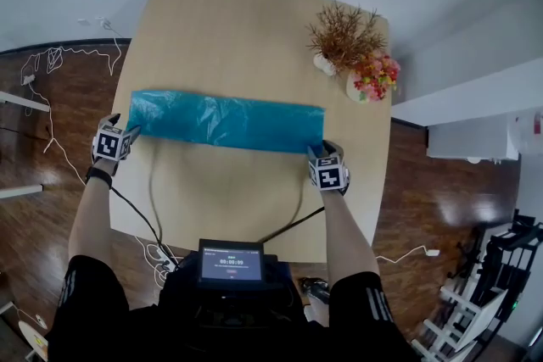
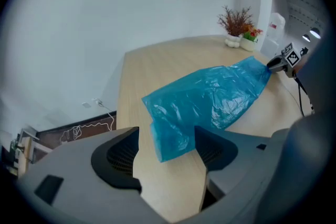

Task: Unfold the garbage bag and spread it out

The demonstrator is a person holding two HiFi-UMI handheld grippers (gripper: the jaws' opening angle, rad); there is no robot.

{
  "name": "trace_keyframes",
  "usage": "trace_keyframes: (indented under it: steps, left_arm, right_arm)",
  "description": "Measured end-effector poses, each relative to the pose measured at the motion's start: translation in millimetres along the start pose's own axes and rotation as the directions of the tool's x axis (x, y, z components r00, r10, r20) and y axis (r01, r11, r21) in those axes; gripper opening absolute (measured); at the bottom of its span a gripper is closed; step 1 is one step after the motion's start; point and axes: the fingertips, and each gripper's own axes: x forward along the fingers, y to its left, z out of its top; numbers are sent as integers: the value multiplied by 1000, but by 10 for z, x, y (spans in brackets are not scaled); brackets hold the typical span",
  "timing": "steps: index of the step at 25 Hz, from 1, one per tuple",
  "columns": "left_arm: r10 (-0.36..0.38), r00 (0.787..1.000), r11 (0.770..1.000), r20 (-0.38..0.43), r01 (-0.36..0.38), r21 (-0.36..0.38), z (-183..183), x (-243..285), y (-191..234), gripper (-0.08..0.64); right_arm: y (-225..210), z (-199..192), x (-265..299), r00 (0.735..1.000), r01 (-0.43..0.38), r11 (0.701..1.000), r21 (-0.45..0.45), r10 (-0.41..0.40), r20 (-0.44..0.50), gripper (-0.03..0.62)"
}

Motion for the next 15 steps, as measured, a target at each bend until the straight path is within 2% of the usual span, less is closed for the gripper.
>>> trace_keyframes:
  steps: [3, 5, 7, 9, 12, 15]
  left_arm:
    - [35, 999, 998, 16, -34, -45, -19, -87, 171, 337]
    - [55, 995, 998, 81, -53, -21, 134, -171, 196, 336]
    - [31, 988, 997, 150, -41, 65, 402, -226, 53, 333]
    - [-22, 982, 983, 189, -13, 182, 728, -251, -225, 327]
    - [-100, 974, 938, 205, 24, 346, 1130, -121, -618, 261]
    - [-197, 971, 865, 139, 106, 490, 1378, 97, -1045, 245]
  right_arm:
    - [-9, 4, 5, 1000, -3, 1000, 2, 3, -2, 216]
    - [-5, 5, 6, 1000, -8, 1000, 2, 8, -5, 216]
    - [-2, 5, 4, 1000, -10, 1000, -7, 10, -10, 216]
    - [-4, 5, 0, 1000, -10, 1000, -15, 10, -13, 216]
    - [-3, 4, -9, 1000, -13, 1000, -13, 13, -10, 216]
    - [2, 7, -7, 1000, -15, 1000, -10, 15, -6, 216]
